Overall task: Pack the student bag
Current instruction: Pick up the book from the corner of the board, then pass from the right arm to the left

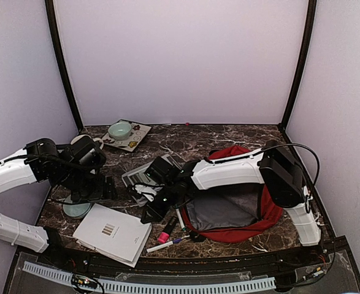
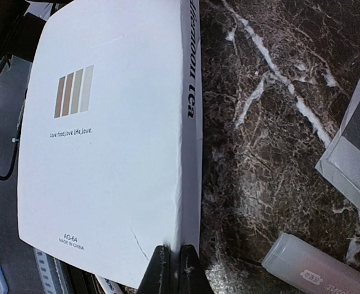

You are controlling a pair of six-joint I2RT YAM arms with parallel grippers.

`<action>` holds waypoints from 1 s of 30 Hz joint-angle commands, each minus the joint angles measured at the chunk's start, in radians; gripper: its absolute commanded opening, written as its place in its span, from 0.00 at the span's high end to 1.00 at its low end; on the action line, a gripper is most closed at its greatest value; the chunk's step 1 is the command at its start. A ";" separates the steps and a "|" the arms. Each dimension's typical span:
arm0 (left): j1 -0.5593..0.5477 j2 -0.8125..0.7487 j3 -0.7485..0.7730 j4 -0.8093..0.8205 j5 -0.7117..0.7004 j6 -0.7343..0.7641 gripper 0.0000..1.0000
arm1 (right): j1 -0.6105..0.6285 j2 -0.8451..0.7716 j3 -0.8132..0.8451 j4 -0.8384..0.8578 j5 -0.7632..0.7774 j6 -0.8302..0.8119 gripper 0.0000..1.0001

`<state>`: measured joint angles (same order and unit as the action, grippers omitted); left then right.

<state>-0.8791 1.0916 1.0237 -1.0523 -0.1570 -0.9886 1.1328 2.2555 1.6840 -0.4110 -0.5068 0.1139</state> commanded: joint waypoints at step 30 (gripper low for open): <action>0.005 -0.060 0.459 0.040 -0.057 0.451 0.01 | -0.006 -0.620 -0.328 0.073 0.464 -0.028 1.00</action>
<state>-0.8791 1.0019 1.3781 -0.9569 -0.1848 -0.6041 1.1324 1.7287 1.3884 -0.3962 -0.1589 0.0635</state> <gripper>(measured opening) 0.983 0.031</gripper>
